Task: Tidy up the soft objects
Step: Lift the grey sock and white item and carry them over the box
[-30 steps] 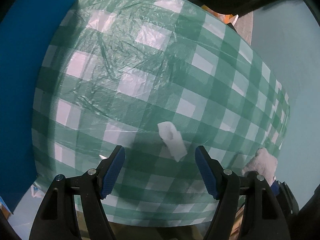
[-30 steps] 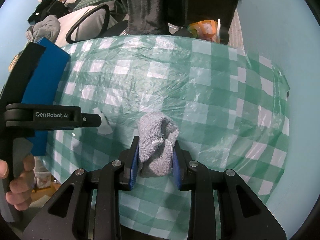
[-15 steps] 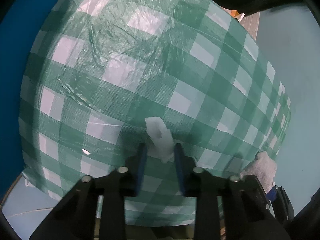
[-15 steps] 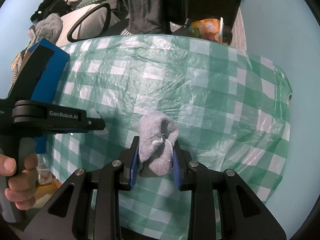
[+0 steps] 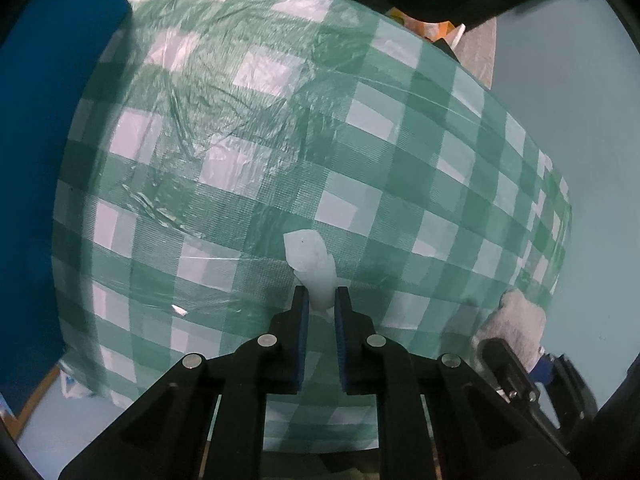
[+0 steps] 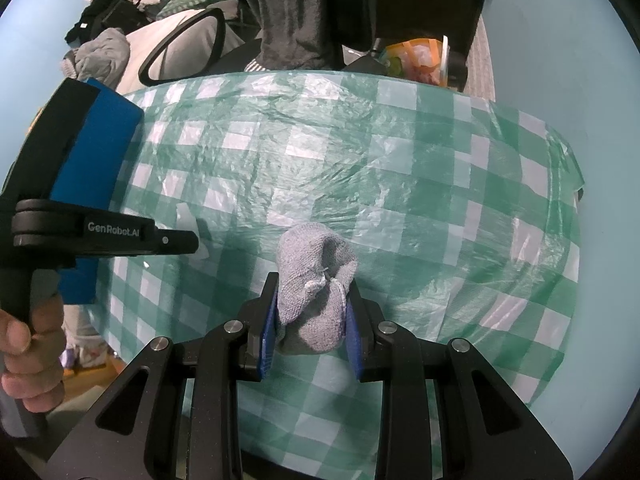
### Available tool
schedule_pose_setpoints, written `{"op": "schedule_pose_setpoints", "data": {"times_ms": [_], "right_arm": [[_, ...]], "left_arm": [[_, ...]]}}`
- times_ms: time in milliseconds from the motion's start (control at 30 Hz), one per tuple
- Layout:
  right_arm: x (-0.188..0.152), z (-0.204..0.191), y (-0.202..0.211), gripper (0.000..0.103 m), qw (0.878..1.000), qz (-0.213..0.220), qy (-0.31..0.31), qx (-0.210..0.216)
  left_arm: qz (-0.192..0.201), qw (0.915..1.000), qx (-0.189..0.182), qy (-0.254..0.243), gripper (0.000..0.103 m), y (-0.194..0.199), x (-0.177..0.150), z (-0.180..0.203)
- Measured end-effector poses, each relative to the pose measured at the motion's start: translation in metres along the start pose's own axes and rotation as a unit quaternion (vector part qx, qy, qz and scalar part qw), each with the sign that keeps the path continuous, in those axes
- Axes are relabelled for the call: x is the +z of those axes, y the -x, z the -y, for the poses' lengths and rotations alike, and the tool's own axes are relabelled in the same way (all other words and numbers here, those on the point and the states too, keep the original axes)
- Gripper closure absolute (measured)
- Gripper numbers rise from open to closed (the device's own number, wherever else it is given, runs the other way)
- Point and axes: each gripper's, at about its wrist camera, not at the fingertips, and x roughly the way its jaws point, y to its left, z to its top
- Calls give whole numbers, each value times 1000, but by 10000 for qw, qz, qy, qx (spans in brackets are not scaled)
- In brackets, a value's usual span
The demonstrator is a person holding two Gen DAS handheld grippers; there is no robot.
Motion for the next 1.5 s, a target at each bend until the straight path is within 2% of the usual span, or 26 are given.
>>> {"op": "schedule_pose_setpoints", "data": {"times_ms": [367,700,933,1167,1500], "right_arm": [[0,-8,18,75,9999,168,28,7],[2,-23,45,75,9991,405,115,-32],[2,-37,65,75,9979,631,115,-42],[3,-55,80,75,9965,815,147,-68],[7,-90,97,75,9945,995,318,-122]], "left_arm": [[456,9955,395,-736,92,25,-18,17],[977,9810,778,-1487,92,68,-37,13],[1360,9684,896,-1887,92,101,-50,12],[1685,9582,856,-2148,92,129,-62,14],[1951,9491,910,-2301,92,156,-71,-12]]}}
